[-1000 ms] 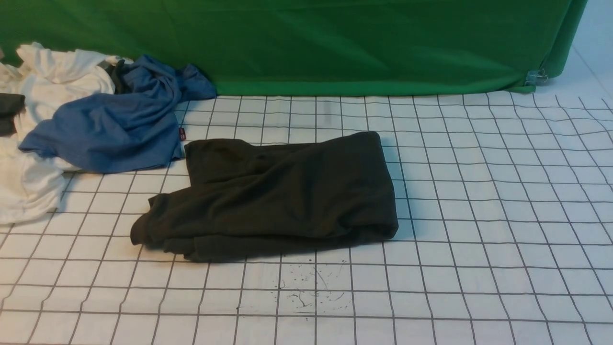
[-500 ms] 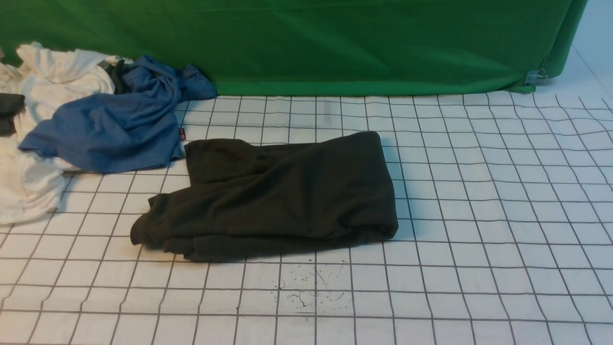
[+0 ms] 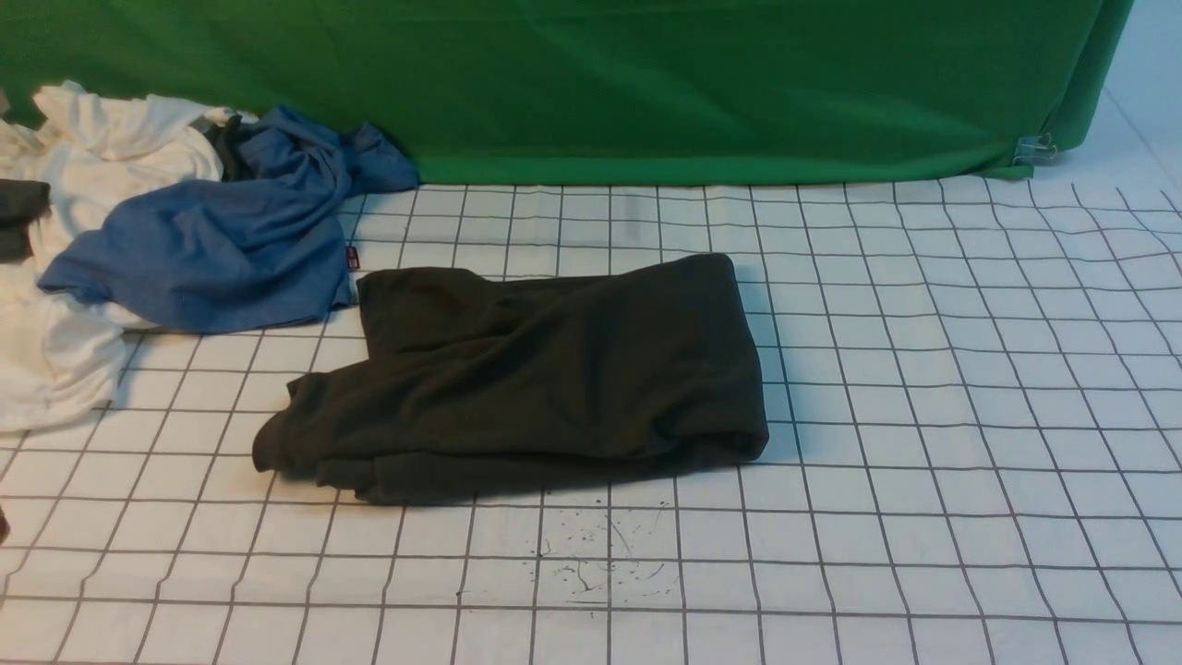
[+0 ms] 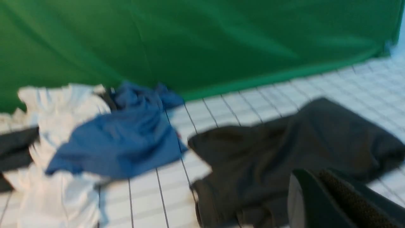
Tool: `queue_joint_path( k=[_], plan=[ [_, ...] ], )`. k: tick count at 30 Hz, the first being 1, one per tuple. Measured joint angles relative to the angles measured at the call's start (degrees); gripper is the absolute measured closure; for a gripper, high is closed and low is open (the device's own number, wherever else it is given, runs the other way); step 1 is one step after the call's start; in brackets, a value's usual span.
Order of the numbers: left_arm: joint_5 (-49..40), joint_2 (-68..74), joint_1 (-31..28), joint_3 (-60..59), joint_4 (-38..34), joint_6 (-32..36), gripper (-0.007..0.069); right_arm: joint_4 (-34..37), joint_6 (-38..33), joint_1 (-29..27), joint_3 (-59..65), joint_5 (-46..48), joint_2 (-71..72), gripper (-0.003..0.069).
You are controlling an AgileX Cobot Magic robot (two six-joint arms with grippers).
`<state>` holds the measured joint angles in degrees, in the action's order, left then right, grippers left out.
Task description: Fold a long-sleeved shirt over a white checkered tablecloth.
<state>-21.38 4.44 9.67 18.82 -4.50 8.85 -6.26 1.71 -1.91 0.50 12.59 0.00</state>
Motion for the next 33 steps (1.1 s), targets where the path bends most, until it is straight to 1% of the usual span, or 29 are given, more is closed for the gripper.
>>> queue_joint_path(
  k=[1, 2, 3, 5, 6, 8, 12, 19, 33],
  plan=[
    [5.13, -0.1, -0.68, -1.83, 0.08, 0.0, 0.0634, 0.0, 0.0, 0.0, 0.0, 0.0, 0.0, 0.058],
    [7.5, -0.12, -1.4, -3.39, 0.13, 0.0, 0.0634, 0.0, 0.0, 0.0, 0.0, 0.0, 0.0, 0.0578],
    [12.39, -0.21, -2.69, -5.9, 0.13, 0.0, 0.0634, 0.0, 0.0, 0.0, 0.0, 0.0, 0.0, 0.0574],
    [16.33, -0.25, -4.96, -9.57, 0.13, -0.06, 0.0634, 0.0, 0.0, 0.0, 0.0, 0.0, 0.0, 0.057],
    [17.05, -0.25, -5.49, -10.32, -0.03, -0.11, 0.0634, 0.0, 0.0, 0.0, 0.0, 0.0, 0.0, 0.0569],
    [19.0, -0.53, -8.55, -14.35, -0.36, -0.97, 0.0634, 0.0, 0.0, 0.0, 0.0, 0.0, 0.0, 0.0564],
    [17.72, -3.72, -11.49, -18.88, -0.54, -1.27, 0.0634, 0.0, 0.0, 0.0, 0.0, 0.0, 0.0, 0.0548],
    [9.12, -4.31, -11.78, -19.2, -0.83, -1.34, 0.0634, 0.0, 0.0, 0.0, 0.0, 0.01, 0.02, 0.0535],
    [8.68, -4.31, -11.78, -19.2, -0.83, -1.34, 0.0634, 0.0, 0.0, 0.0, 0.0, 0.01, 0.02, 0.0497]
  ],
)
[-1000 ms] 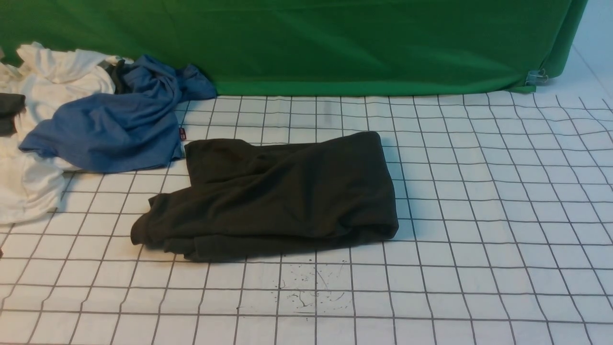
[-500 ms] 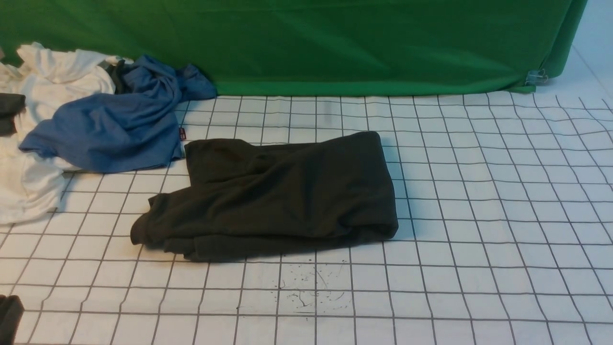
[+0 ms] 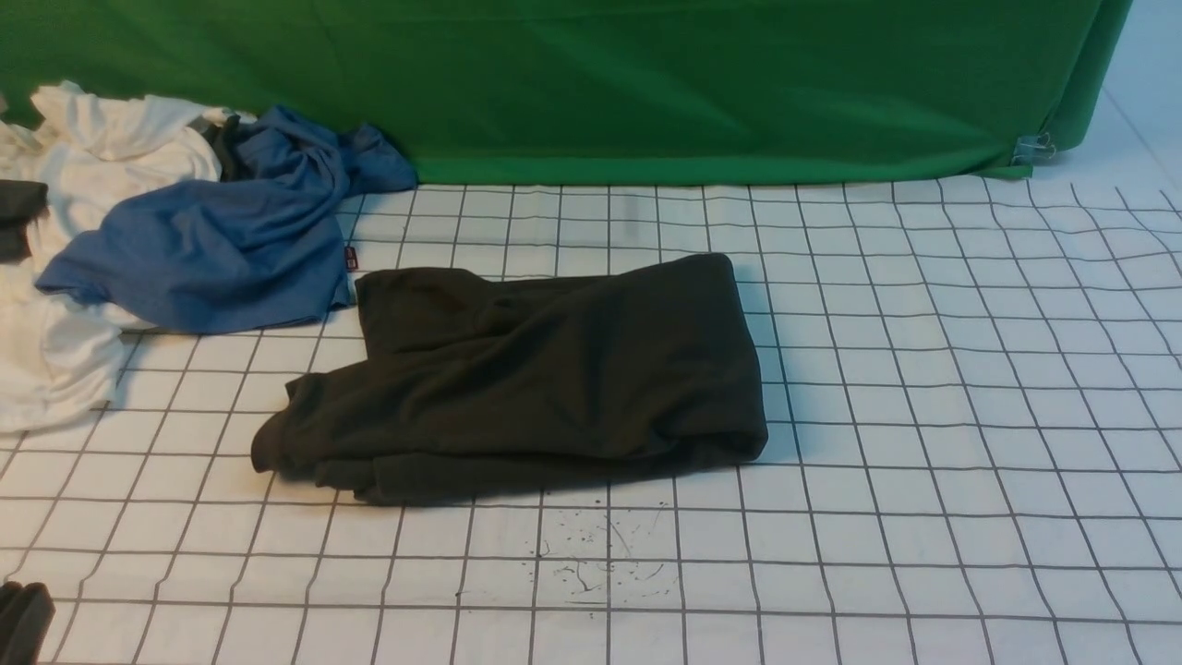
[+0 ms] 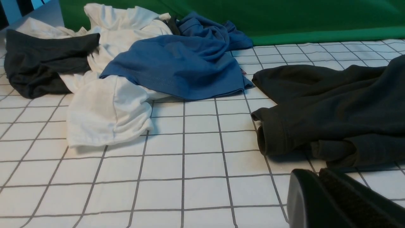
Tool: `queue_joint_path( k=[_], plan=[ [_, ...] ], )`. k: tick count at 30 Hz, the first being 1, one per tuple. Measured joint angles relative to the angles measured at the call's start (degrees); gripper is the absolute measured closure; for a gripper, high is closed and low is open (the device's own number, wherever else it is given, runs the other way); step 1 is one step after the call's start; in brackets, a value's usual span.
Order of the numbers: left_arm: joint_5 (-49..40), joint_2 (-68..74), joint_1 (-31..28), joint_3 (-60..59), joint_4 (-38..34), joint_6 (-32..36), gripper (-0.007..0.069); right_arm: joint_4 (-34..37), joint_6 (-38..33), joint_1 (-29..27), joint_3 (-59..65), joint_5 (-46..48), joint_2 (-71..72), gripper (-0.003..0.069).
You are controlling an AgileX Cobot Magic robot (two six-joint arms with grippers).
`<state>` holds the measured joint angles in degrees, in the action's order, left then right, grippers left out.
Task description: Fold a long-sleeved shirt over a white checkered tablecloth.
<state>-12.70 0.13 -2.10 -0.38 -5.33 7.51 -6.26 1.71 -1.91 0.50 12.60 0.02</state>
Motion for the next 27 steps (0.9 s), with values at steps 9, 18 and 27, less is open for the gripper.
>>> queue_joint_path(
  k=[9, 18, 27],
  plan=[
    [0.0, 0.0, 0.0, 0.0, 0.0, 0.0, 0.0634, 0.0, 0.0, 0.0, 0.0, 0.0, 0.0, 0.0483],
    [0.0, 0.0, 0.0, 0.0, 0.05, 0.0, 0.0634, 0.0, 0.0, 0.0, 0.0, 0.0, 0.0, 0.0466],
    [0.0, 0.0, 0.0, 0.0, 0.47, 0.0, 0.0634, 0.0, 0.0, 0.0, 0.0, 0.0, 0.0, 0.0452]
  ],
)
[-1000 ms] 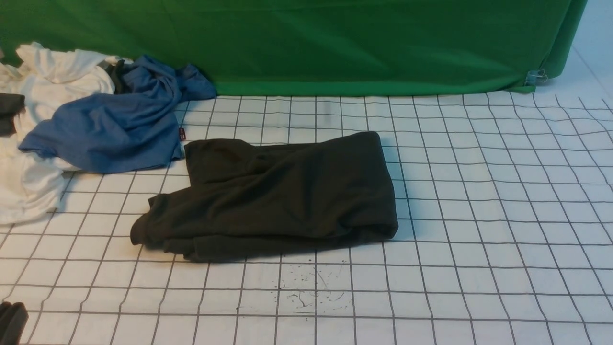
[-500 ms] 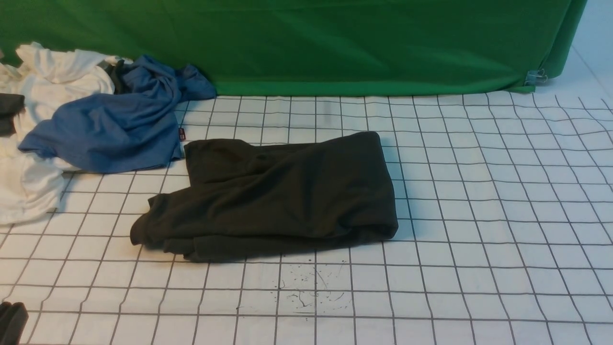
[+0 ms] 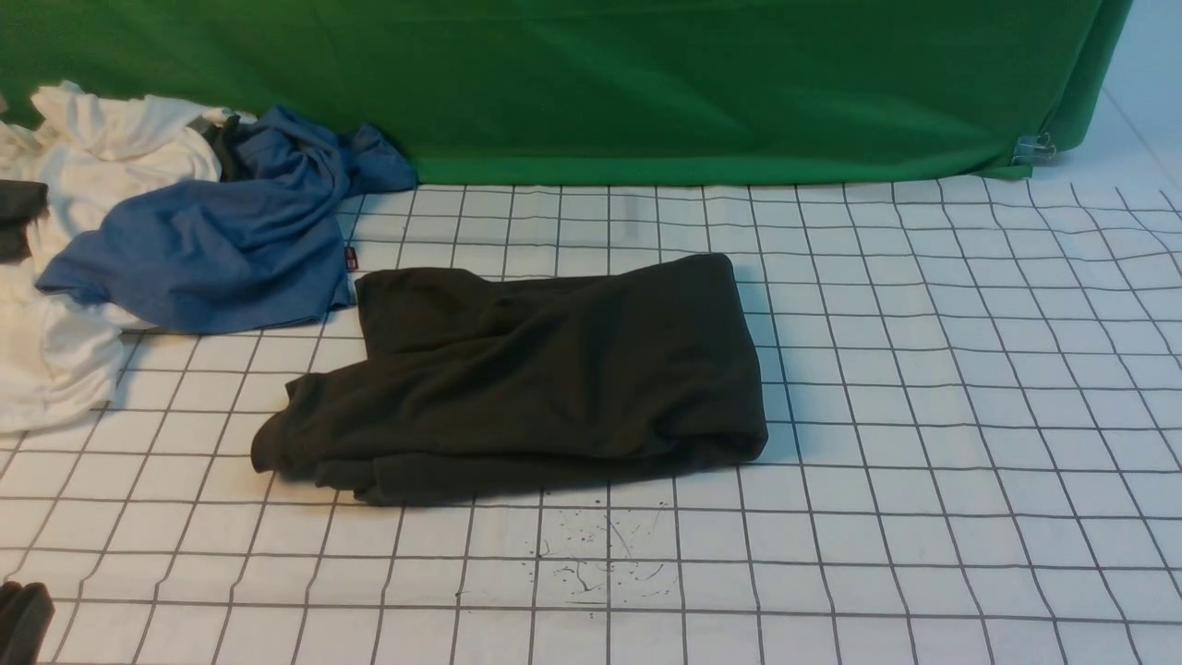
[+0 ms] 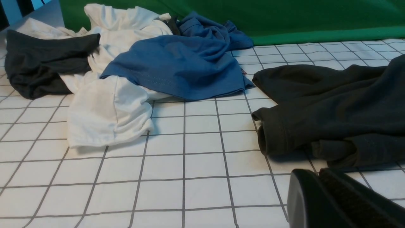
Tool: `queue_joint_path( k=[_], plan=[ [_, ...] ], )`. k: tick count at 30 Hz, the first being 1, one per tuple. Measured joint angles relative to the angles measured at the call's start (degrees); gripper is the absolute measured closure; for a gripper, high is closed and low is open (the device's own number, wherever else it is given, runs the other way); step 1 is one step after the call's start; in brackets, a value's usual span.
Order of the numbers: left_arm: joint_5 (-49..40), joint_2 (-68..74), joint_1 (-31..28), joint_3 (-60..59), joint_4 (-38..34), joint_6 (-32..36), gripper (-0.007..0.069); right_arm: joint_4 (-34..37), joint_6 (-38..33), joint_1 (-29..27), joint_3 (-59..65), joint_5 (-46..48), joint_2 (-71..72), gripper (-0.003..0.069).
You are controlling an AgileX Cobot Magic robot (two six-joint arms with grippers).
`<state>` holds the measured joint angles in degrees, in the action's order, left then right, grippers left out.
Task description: Fold a long-sleeved shirt over a white checkered tablecloth.
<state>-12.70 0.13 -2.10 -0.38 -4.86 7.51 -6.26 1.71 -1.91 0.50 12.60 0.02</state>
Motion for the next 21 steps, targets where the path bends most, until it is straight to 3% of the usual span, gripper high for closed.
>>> queue_joint_path(
  k=[21],
  plan=[
    [0.14, 0.0, 0.0, 0.0, -0.18, 0.0, 0.0634, 0.0, 0.0, 0.0, 0.0, 0.0, 0.0, 0.0421]
  ],
)
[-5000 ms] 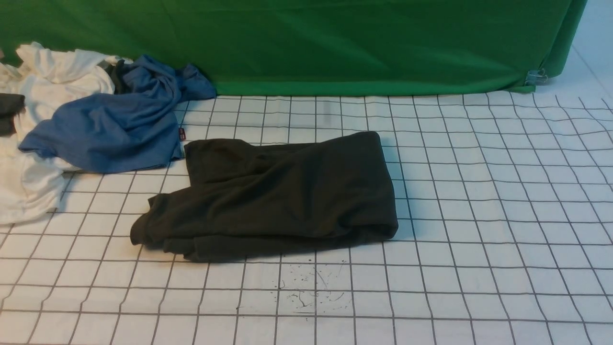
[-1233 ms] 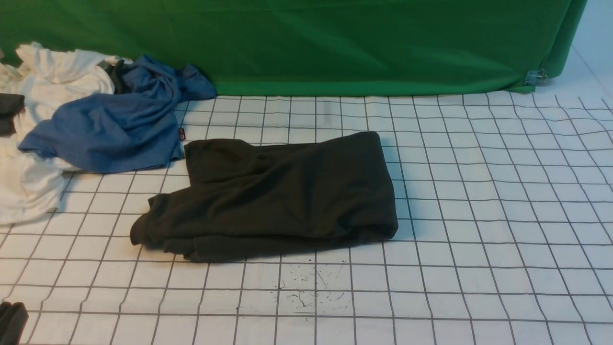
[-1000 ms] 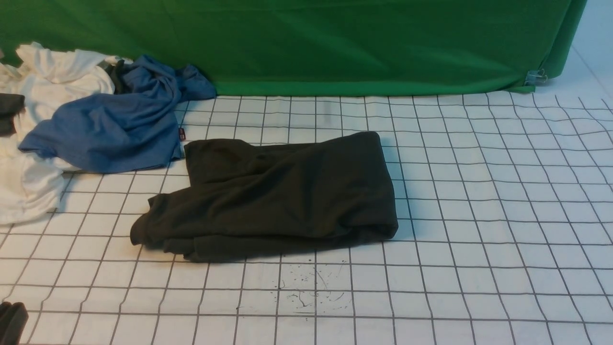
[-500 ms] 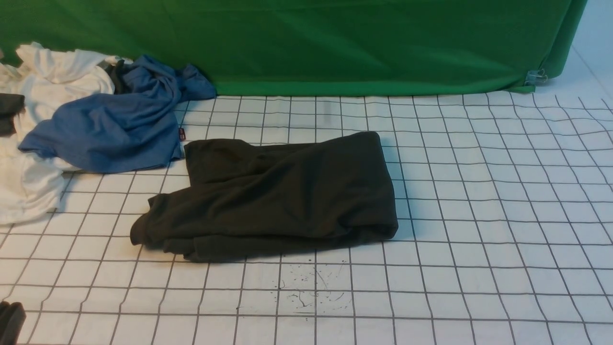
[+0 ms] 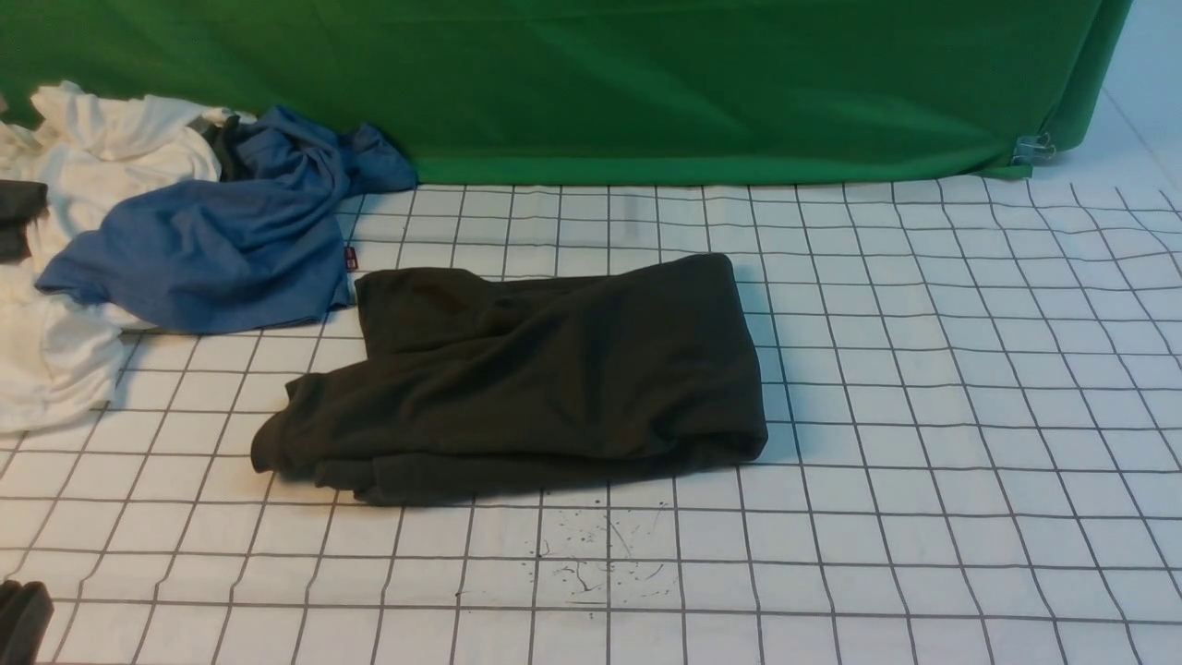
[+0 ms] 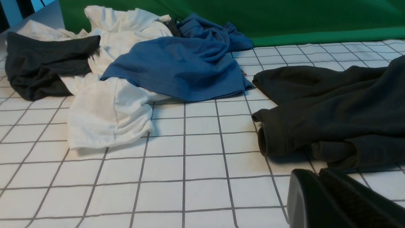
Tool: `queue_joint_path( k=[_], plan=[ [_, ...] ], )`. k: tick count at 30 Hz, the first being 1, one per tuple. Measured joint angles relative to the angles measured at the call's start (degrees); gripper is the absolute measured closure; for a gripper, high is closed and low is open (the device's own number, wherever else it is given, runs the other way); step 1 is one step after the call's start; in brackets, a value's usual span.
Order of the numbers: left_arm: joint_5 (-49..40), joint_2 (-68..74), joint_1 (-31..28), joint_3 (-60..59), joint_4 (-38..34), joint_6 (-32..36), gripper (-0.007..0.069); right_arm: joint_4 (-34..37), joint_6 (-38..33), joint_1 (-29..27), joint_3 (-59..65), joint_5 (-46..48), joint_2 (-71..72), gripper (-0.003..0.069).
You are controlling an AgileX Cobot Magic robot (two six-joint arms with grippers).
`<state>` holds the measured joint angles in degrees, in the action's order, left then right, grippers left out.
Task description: Fold a long-sleeved shirt over a white checkered tablecloth.
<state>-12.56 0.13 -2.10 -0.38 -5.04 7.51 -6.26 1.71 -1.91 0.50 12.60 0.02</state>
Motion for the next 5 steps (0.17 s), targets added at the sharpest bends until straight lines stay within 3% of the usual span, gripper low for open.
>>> queue_joint_path(
  k=[5],
  plan=[
    [0.0, 0.0, 0.0, 0.0, -0.16, 0.0, 0.0634, 0.0, 0.0, 0.0, 0.0, 0.0, 0.0, 0.0421]
  ],
)
